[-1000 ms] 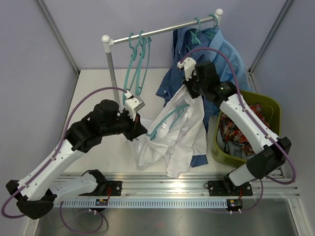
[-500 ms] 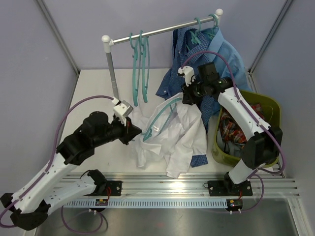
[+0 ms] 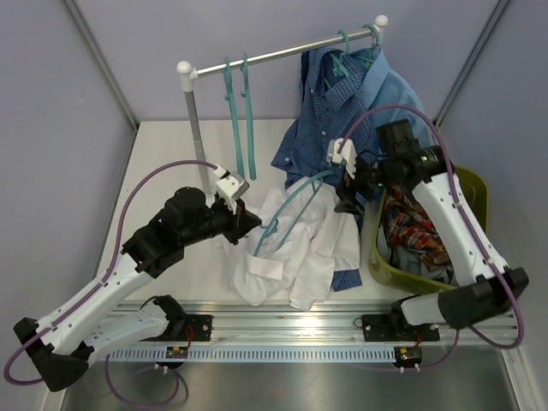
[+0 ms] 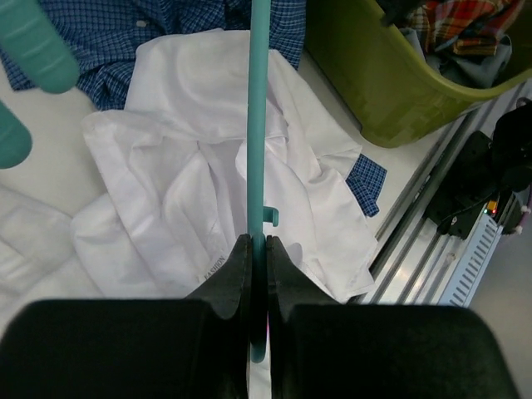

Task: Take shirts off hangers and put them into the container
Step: 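Take shirts off hangers and put them into the container, then hang the hanger back to the clothesline with the right arm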

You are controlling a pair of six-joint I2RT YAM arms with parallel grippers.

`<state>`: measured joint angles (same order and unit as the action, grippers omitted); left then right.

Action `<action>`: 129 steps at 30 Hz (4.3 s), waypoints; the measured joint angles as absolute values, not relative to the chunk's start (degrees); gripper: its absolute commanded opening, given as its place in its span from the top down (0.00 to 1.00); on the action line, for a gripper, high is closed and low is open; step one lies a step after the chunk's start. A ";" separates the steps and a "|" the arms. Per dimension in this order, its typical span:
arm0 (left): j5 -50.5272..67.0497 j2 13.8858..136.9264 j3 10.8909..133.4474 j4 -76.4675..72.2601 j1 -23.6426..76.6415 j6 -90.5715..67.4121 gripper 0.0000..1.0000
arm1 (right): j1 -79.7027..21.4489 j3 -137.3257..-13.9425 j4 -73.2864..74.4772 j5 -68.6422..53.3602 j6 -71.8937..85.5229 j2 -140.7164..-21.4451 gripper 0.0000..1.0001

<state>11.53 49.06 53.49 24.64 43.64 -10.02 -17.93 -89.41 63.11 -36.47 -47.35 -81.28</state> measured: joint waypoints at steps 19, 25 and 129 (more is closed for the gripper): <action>22.68 58.08 67.05 36.58 43.53 15.97 1.00 | -34.54 -92.92 74.81 -42.48 -70.61 -83.61 0.16; 23.59 58.22 67.07 38.61 43.48 18.37 1.00 | -37.56 -93.32 75.68 -39.90 -70.15 -83.74 0.17; 1.63 21.71 42.06 27.35 43.55 -2.50 0.01 | -3.68 -101.60 57.01 -32.62 -22.06 -84.49 1.00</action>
